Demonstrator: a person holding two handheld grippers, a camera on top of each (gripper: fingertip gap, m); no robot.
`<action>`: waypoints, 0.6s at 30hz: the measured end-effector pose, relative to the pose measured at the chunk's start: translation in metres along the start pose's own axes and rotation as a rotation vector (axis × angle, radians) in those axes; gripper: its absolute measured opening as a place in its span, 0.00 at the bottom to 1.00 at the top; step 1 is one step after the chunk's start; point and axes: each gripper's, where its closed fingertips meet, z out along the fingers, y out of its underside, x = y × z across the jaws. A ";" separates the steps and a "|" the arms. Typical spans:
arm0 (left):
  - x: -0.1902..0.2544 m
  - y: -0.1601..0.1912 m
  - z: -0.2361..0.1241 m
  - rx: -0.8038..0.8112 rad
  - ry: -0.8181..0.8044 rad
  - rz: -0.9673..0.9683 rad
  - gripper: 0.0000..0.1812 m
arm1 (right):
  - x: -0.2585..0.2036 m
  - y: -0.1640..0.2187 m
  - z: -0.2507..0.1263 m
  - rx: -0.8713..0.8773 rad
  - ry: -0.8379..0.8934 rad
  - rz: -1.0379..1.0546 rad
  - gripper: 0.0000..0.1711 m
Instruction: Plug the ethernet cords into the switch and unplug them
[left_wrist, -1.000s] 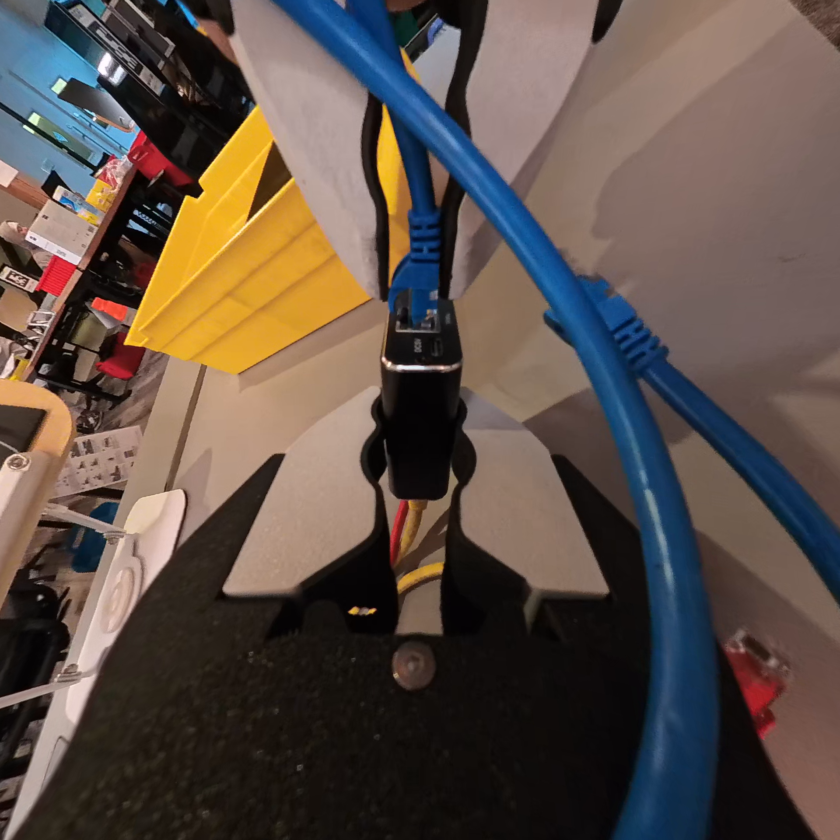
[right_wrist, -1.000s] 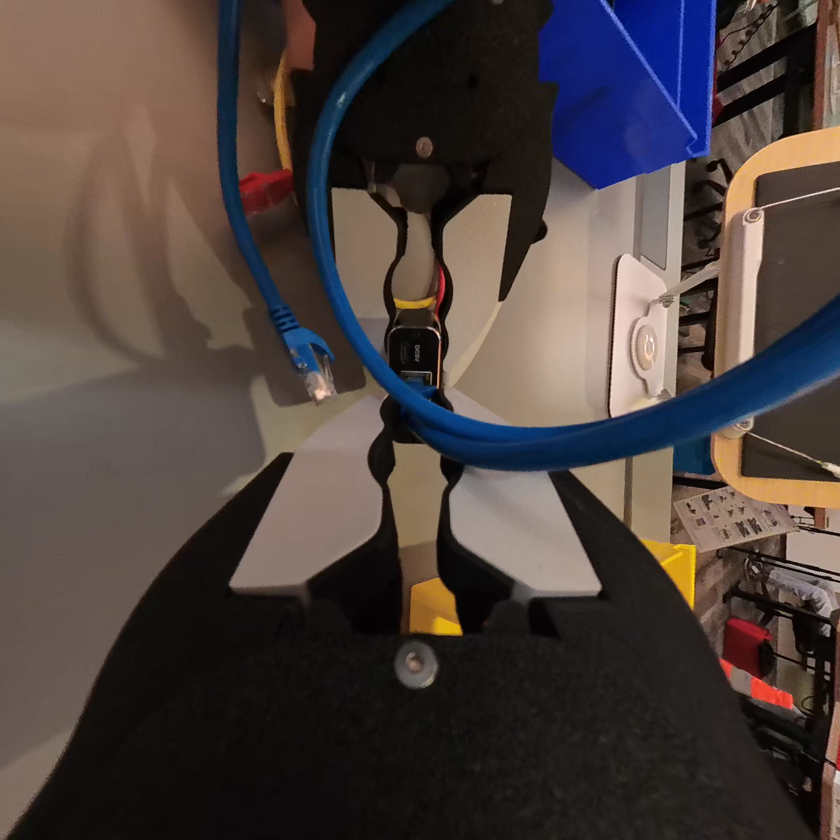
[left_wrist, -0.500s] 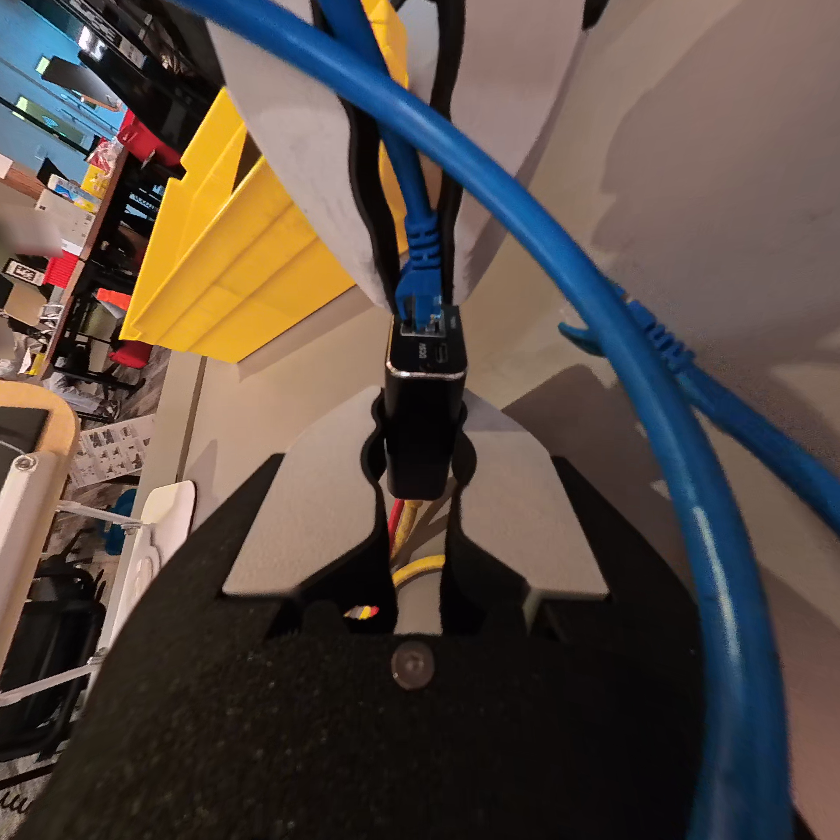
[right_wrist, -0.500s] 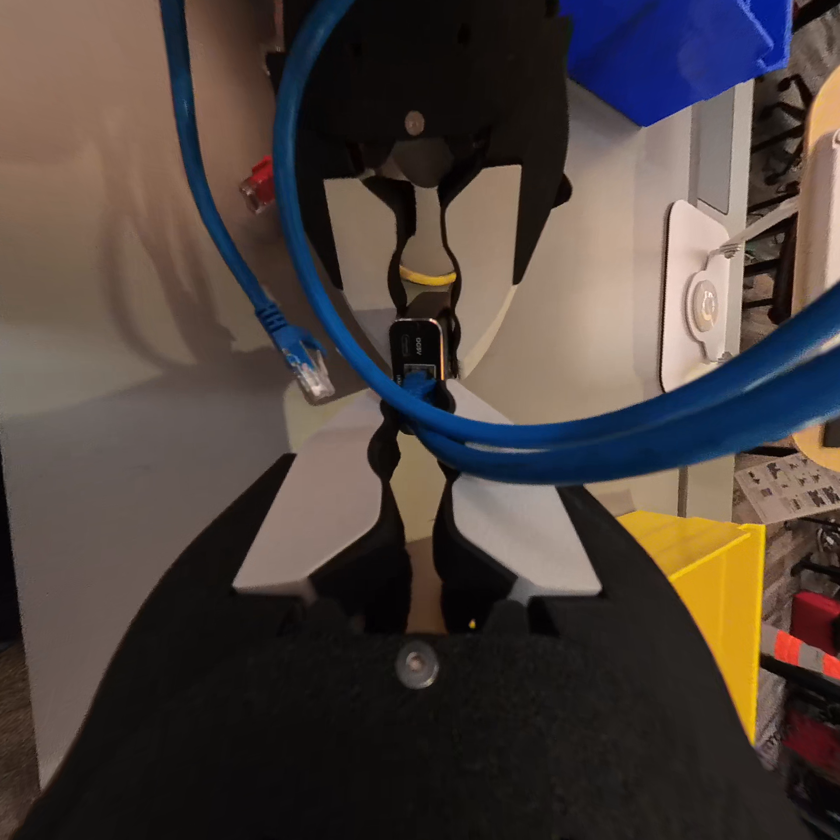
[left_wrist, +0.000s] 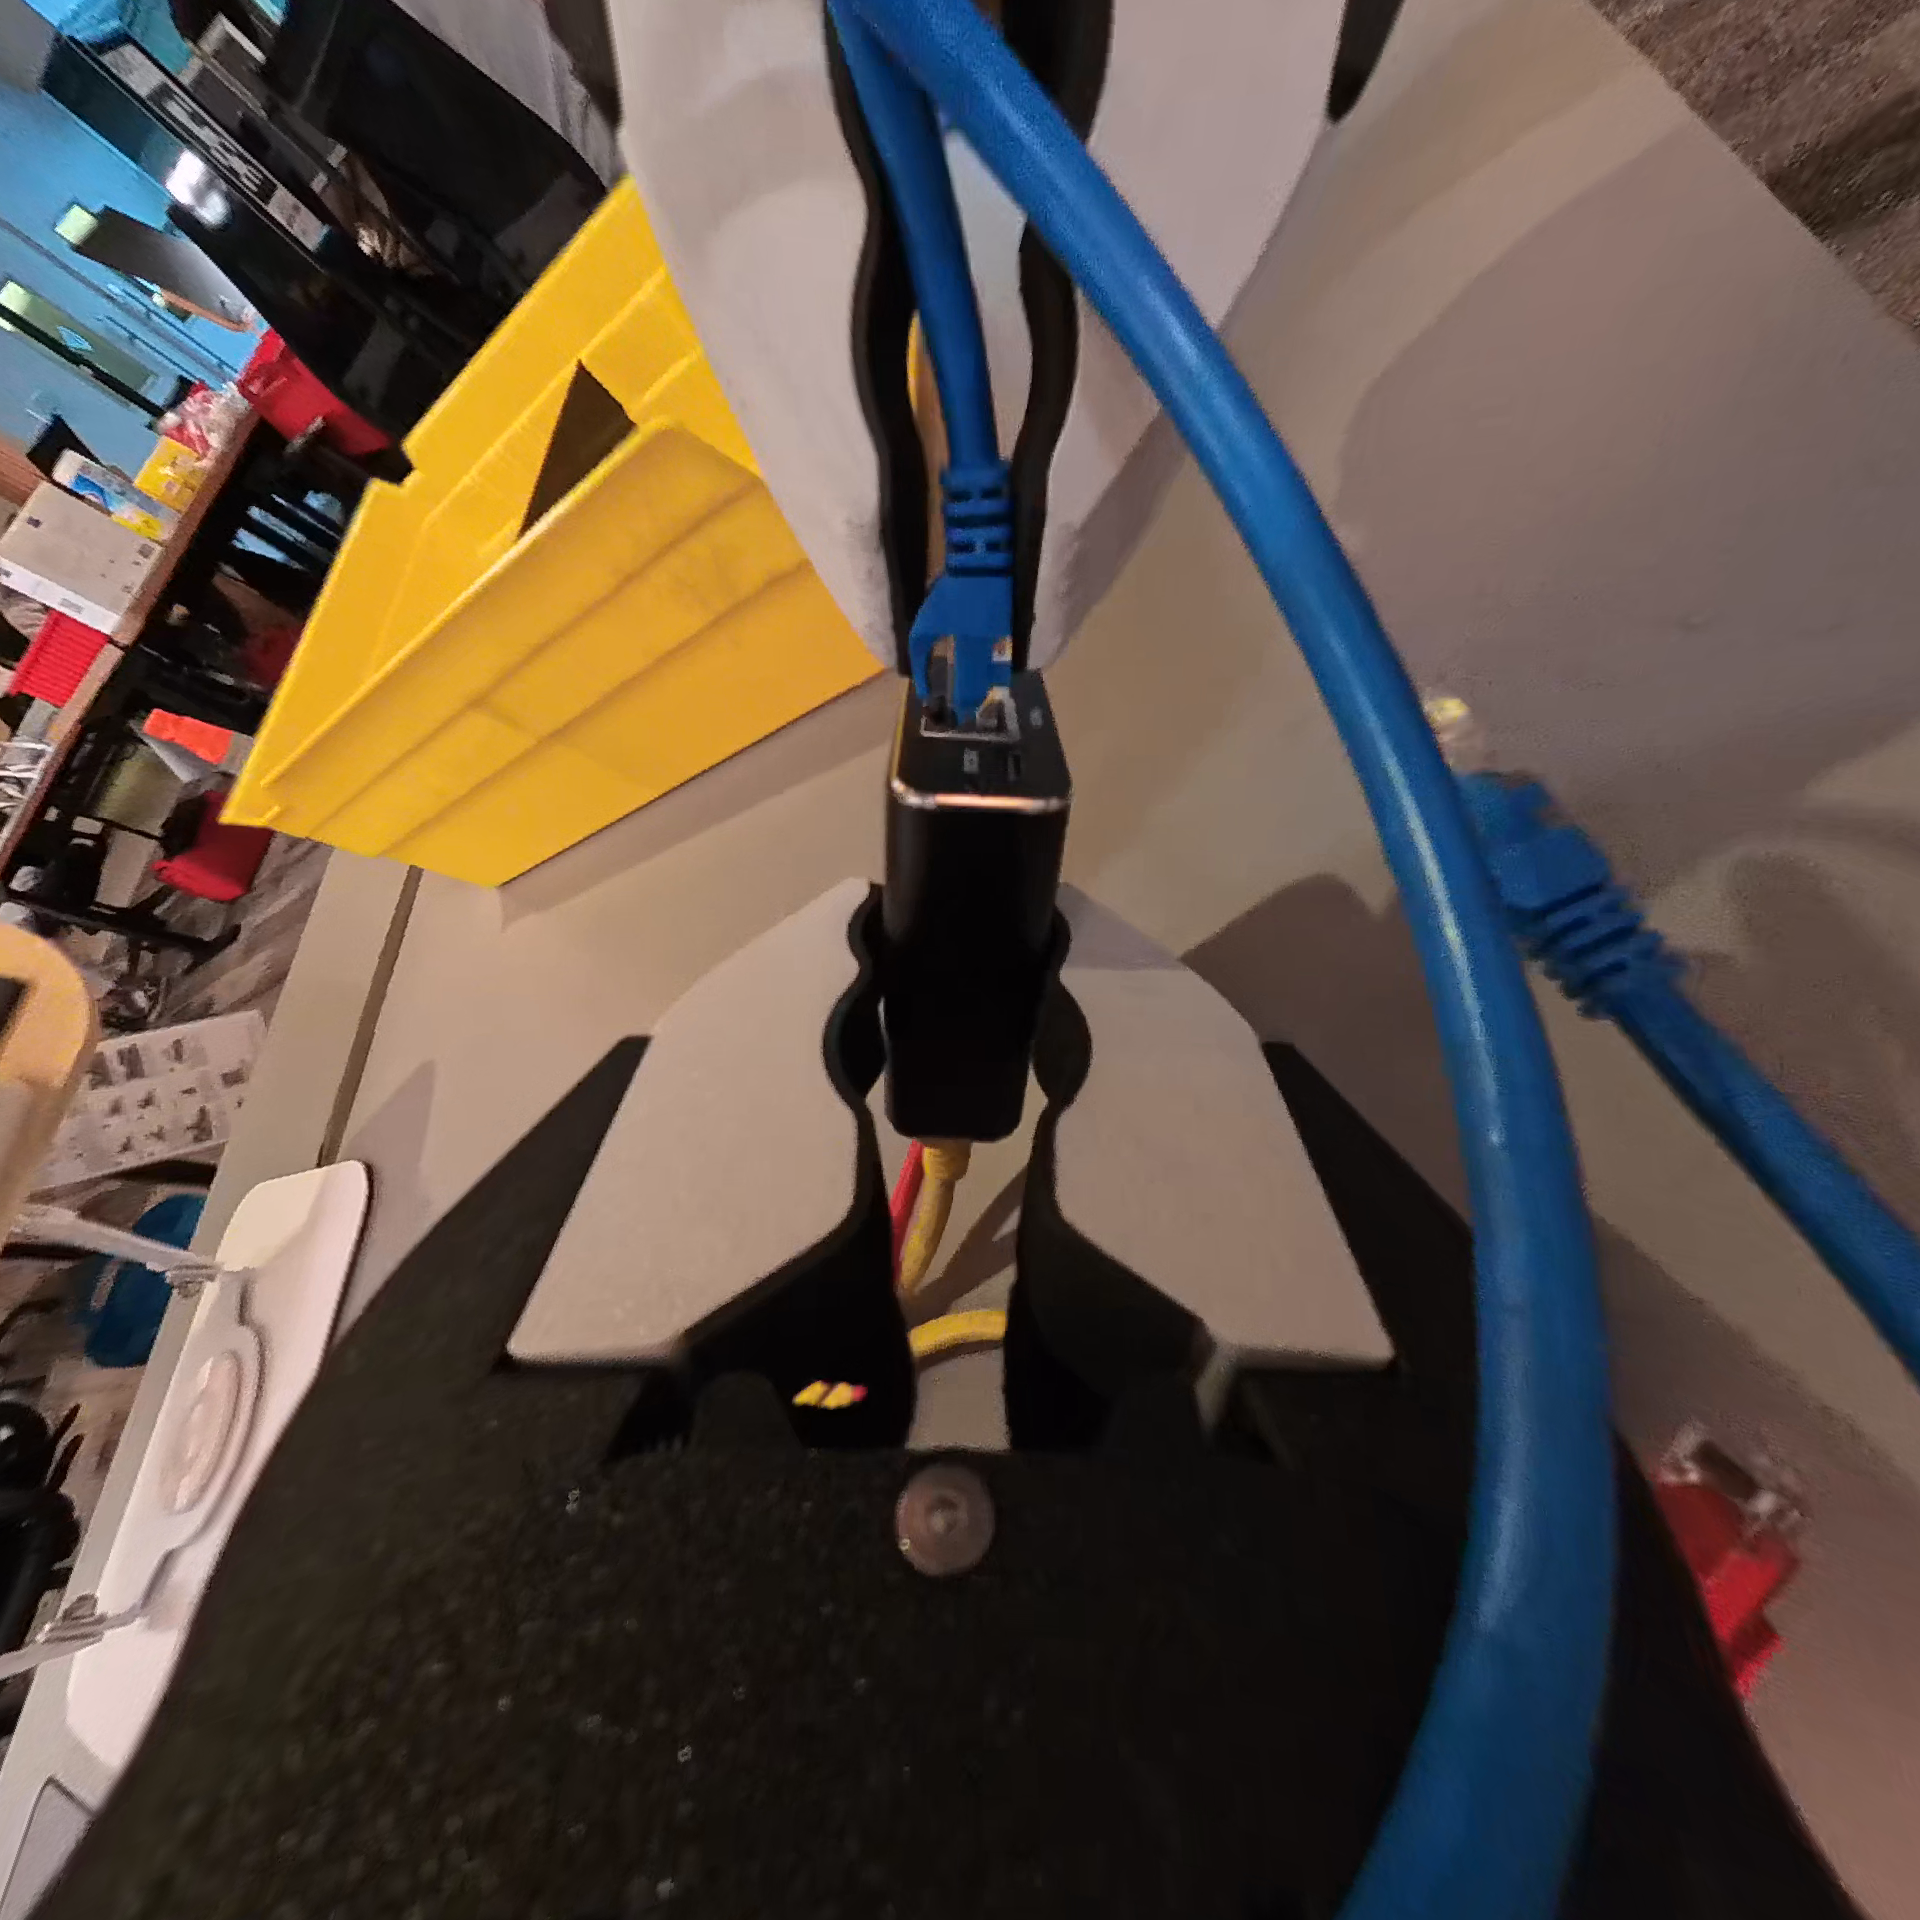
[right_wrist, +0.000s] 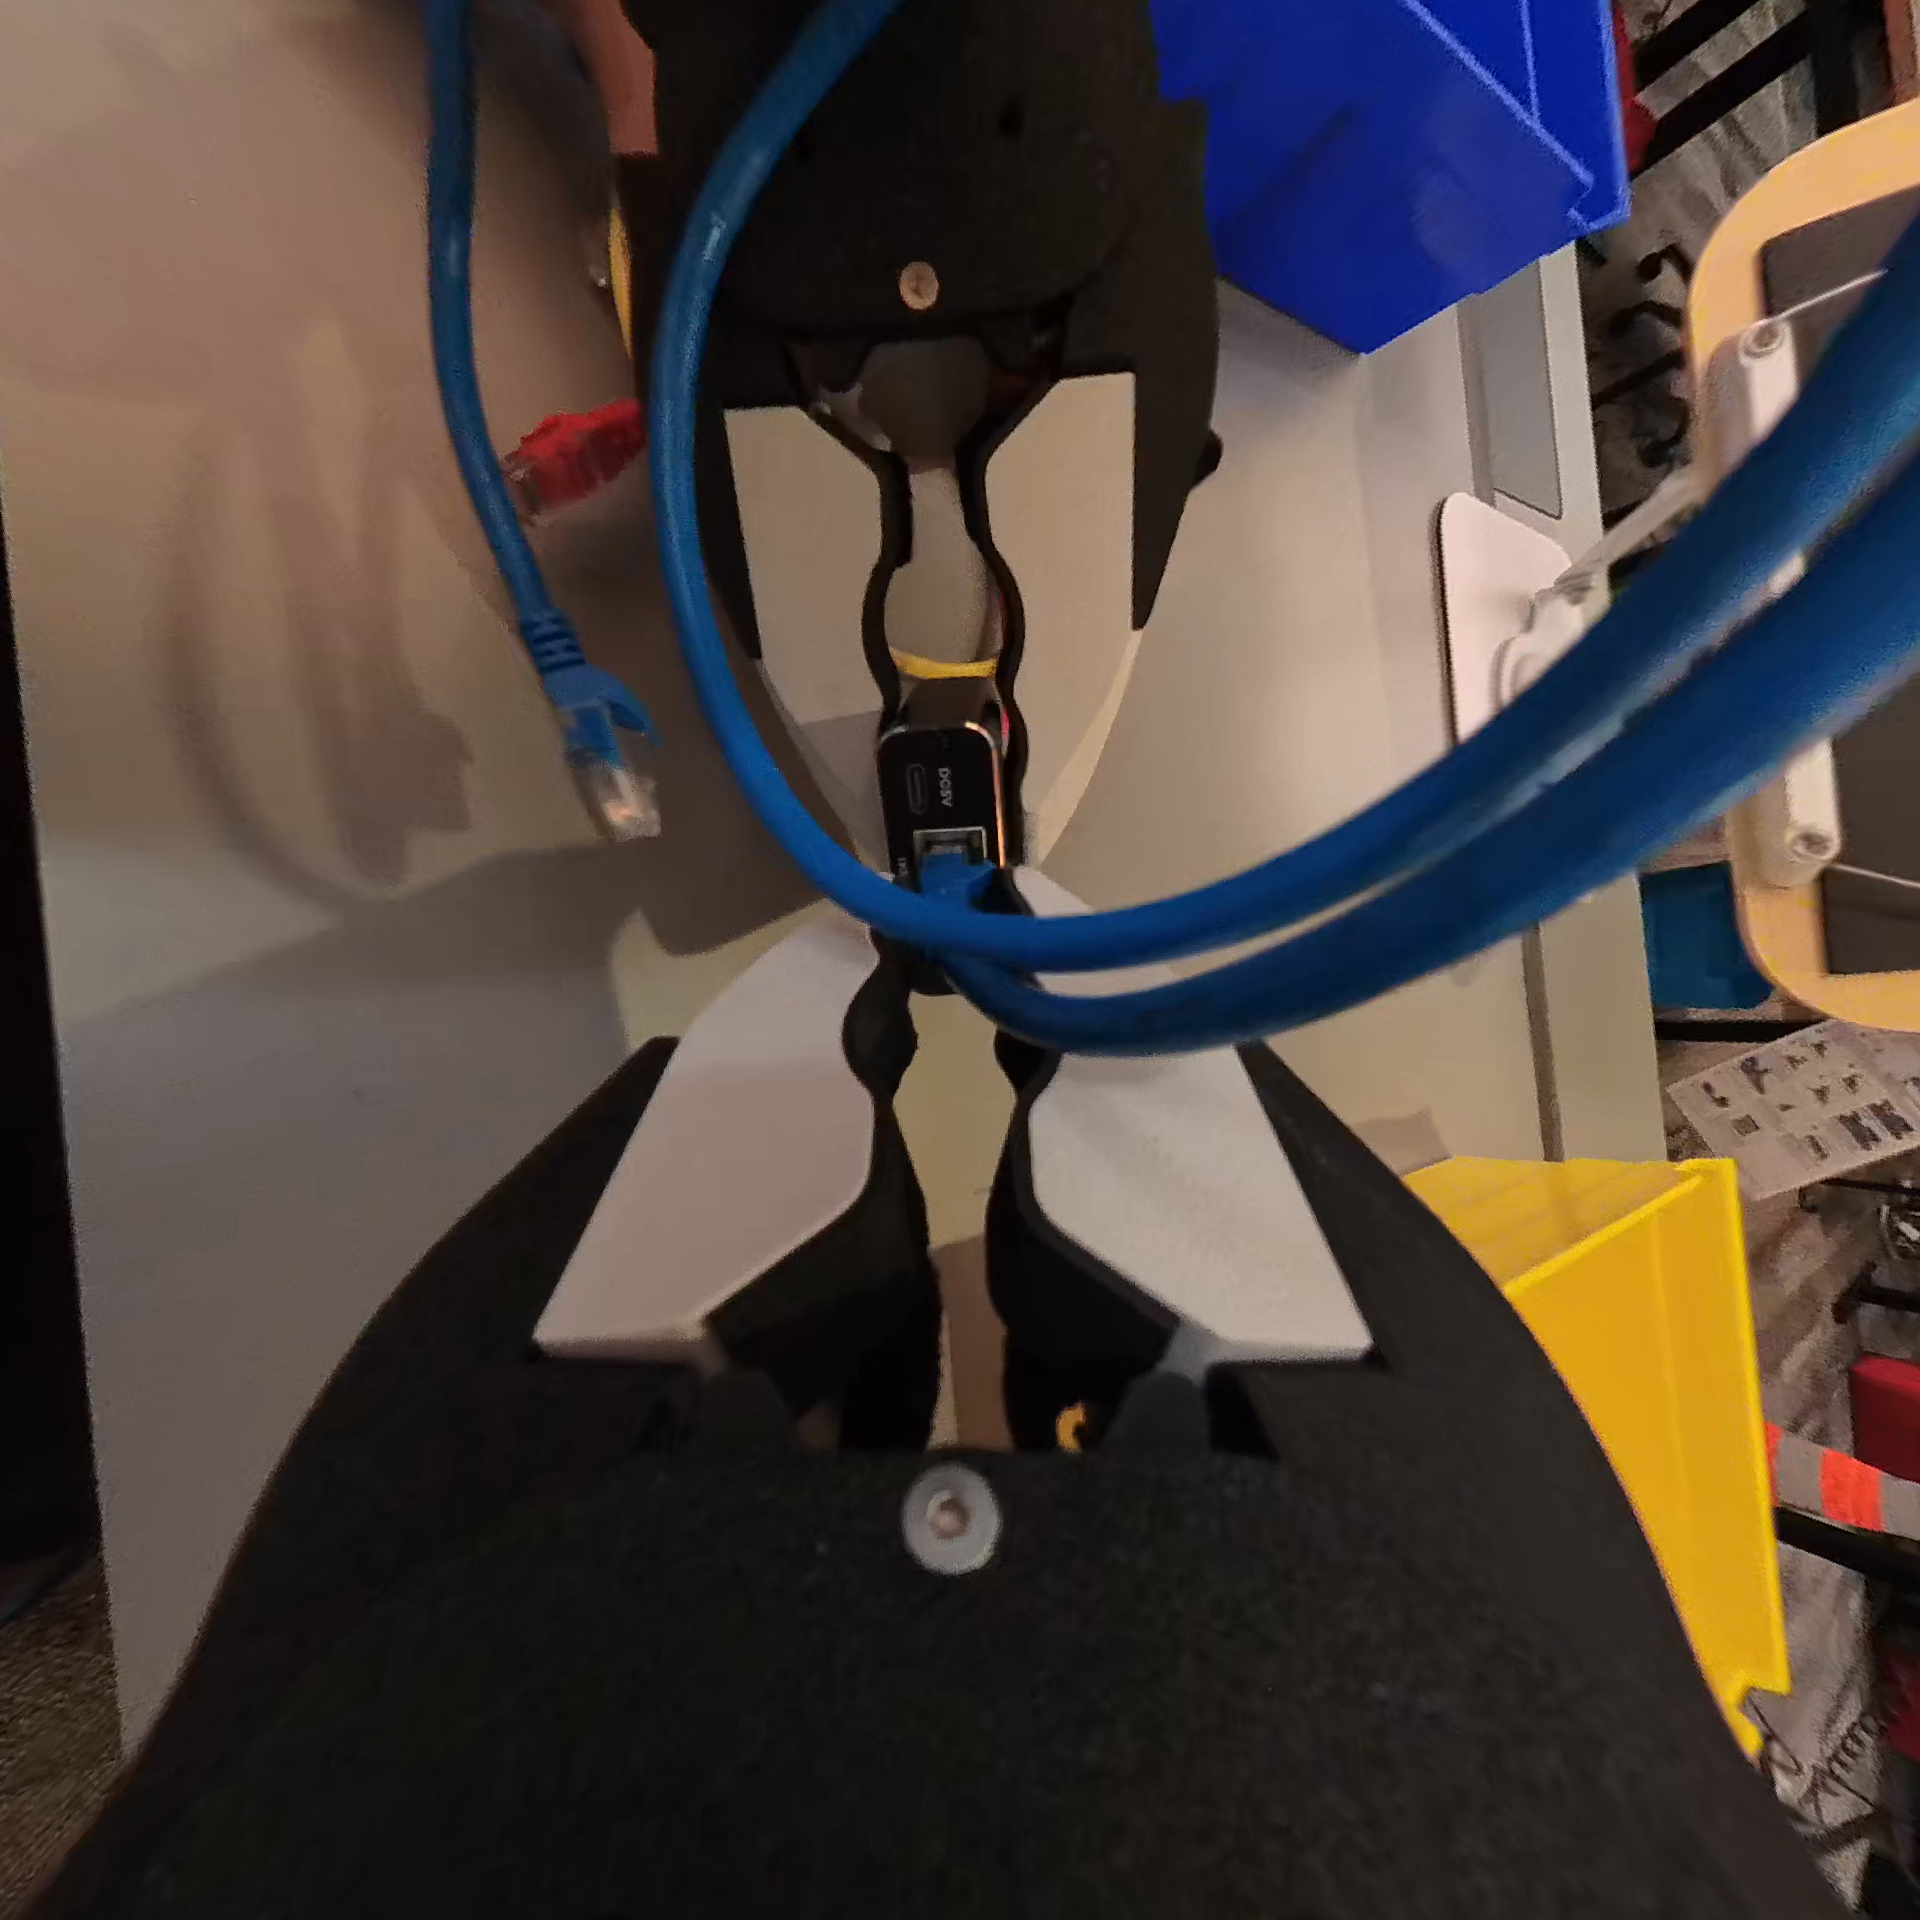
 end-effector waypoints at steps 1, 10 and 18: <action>0.003 0.002 0.002 -0.026 0.008 0.011 0.14 | -0.004 0.002 0.002 0.007 -0.024 0.020 0.08; -0.039 0.006 -0.012 -0.117 -0.404 0.319 0.14 | 0.029 0.016 -0.037 0.157 0.145 0.545 0.19; -0.052 -0.018 -0.038 -0.067 -0.658 0.658 0.13 | 0.010 -0.021 -0.019 0.586 -0.352 1.452 0.15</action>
